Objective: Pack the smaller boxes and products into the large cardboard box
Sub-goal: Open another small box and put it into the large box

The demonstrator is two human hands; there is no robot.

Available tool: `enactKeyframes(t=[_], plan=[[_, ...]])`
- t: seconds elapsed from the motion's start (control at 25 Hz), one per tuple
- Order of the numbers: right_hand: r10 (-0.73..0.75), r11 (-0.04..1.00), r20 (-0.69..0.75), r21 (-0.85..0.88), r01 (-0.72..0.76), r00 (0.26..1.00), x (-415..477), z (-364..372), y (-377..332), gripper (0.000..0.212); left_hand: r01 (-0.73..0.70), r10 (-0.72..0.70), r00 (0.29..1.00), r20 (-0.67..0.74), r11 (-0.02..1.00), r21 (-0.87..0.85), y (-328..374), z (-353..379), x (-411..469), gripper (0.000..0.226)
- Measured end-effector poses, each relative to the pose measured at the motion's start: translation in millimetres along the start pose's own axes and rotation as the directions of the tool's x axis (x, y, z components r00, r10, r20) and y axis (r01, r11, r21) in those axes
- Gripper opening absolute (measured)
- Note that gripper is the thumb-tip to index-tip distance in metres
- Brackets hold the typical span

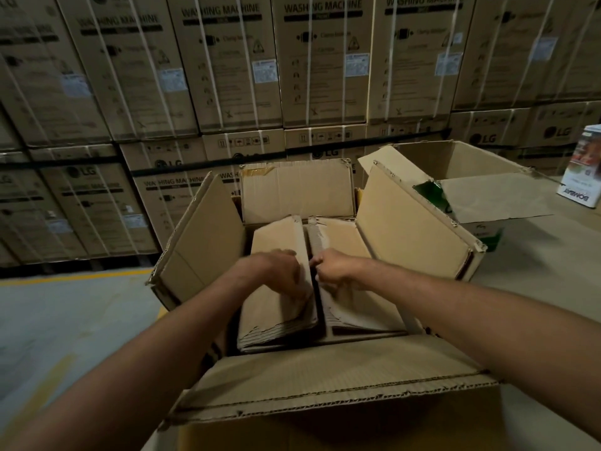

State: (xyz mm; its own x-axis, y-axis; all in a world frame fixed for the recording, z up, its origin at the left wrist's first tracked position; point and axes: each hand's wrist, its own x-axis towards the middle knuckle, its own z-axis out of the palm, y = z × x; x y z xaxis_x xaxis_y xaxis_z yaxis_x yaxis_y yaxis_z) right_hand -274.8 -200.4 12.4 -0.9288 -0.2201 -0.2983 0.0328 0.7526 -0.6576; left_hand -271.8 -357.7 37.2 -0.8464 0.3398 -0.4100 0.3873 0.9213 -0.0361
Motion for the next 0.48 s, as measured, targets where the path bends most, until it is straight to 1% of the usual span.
enactKeyframes(t=[0.04, 0.08, 0.12, 0.16, 0.2, 0.24, 0.28, 0.32, 0.4, 0.48], plan=[[-0.013, 0.994, -0.038, 0.108, 0.017, 0.999, -4, -2, -9, 0.040, 0.022, -0.023, 0.999, -0.046, 0.999, -0.034, -9, -9, -11, 0.050], [-0.026, 0.972, -0.076, 0.233, 0.043, 0.997, -7, -4, -18, 0.043, 0.027, -0.042, 0.991, -0.130, 0.993, -0.116, -19, -17, -23, 0.049], [-0.039, 0.927, -0.088, 0.368, 0.069, 0.995, -7, -4, -27, 0.046, 0.024, -0.075, 0.969, -0.234, 0.976, -0.216, -28, -23, -34, 0.047], [-0.069, 0.872, -0.069, 0.481, 0.093, 0.995, -8, -4, -37, 0.047, 0.011, -0.118, 0.930, -0.347, 0.955, -0.296, -36, -28, -44, 0.043], [-0.119, 0.829, -0.029, 0.548, 0.115, 0.993, -9, -1, -47, 0.048, -0.001, -0.157, 0.879, -0.450, 0.944, -0.331, -43, -31, -53, 0.037], [-0.177, 0.822, 0.022, 0.553, 0.136, 0.984, -10, 4, -58, 0.050, 0.012, -0.182, 0.836, -0.517, 0.949, -0.314, -50, -34, -61, 0.032], [-0.229, 0.843, 0.078, 0.514, 0.158, 0.970, -11, 13, -69, 0.052, 0.062, -0.194, 0.816, -0.544, 0.966, -0.252, -55, -35, -70, 0.028], [-0.269, 0.873, 0.135, 0.453, 0.182, 0.954, -13, 25, -78, 0.054, 0.147, -0.209, 0.823, -0.527, 0.976, -0.158, -59, -34, -77, 0.024], [-0.315, 0.919, 0.248, 0.322, 0.229, 0.916, -15, 52, -91, 0.054, 0.307, -0.269, 0.865, -0.424, 0.951, 0.022, -67, -25, -90, 0.020], [-0.347, 0.927, 0.305, 0.252, 0.276, 0.887, -15, 75, -95, 0.057, 0.377, -0.319, 0.893, -0.318, 0.915, 0.142, -74, -13, -99, 0.019]])
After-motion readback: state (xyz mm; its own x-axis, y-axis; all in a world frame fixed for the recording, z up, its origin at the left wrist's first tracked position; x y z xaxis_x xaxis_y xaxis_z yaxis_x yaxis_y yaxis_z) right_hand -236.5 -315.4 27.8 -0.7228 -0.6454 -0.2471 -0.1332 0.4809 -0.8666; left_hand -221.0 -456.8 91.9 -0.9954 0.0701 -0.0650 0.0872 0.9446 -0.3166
